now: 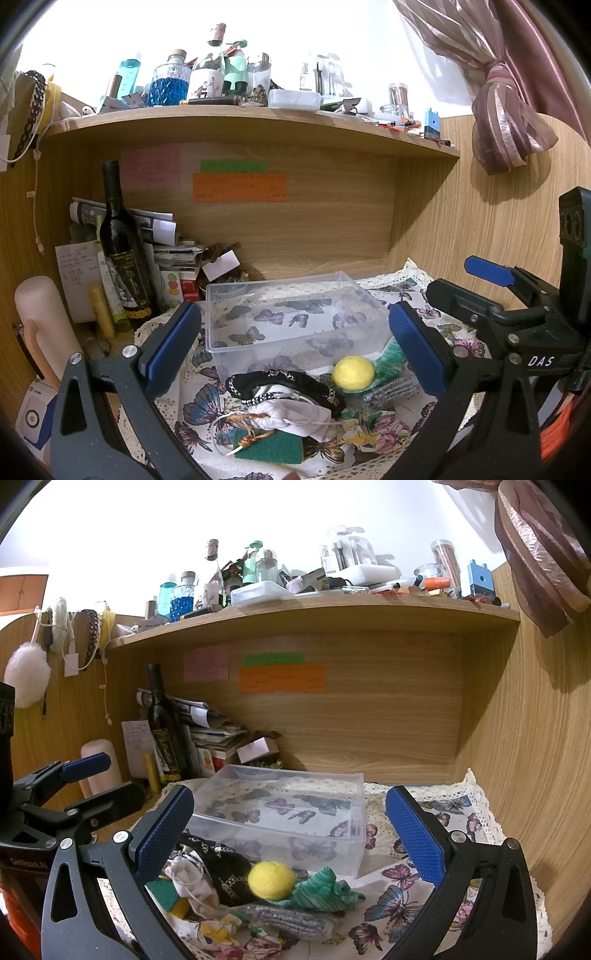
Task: Organize soft objects
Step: 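Grasp the green knitted cloth with the right tool while the left tool grasps the black pouch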
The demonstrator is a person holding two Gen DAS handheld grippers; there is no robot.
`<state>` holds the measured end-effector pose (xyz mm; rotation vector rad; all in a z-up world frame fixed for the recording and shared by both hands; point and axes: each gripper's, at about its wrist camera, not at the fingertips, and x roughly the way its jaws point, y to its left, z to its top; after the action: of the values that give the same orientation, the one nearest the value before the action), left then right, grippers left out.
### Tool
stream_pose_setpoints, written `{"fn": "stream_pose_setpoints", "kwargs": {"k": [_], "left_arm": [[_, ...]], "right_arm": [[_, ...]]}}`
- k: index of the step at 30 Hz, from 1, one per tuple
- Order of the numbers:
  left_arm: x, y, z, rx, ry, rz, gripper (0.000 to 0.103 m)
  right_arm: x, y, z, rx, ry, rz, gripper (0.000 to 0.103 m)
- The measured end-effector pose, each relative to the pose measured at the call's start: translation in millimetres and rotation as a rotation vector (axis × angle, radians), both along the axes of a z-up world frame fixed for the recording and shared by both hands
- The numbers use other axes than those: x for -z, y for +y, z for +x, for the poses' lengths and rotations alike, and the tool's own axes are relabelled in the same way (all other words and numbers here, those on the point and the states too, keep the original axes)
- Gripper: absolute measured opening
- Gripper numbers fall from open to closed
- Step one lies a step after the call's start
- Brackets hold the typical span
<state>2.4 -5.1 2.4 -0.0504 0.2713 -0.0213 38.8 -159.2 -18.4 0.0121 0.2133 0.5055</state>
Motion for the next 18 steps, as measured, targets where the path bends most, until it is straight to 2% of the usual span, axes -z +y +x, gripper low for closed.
{"fn": "stream_pose_setpoints", "kwargs": {"k": [9,10,13,18], "left_arm": [[18,10,10,0.014,0.052,-0.032,0.103],[22,11,13,0.013,0.065,-0.033,0.103],[35,12,21,0.012,0.115,-0.031,0.093],[60,15,40,0.02,0.207,-0.039,0.092]], "right_arm": [[17,-8,15,0.007,0.063,-0.01,0.103],[20,-9,17,0.009,0.076,-0.015,0.103],[32,-14,29,0.014,0.133,-0.035,0.103],[55,-16,44,0.008,0.217,-0.066,0.1]]}}
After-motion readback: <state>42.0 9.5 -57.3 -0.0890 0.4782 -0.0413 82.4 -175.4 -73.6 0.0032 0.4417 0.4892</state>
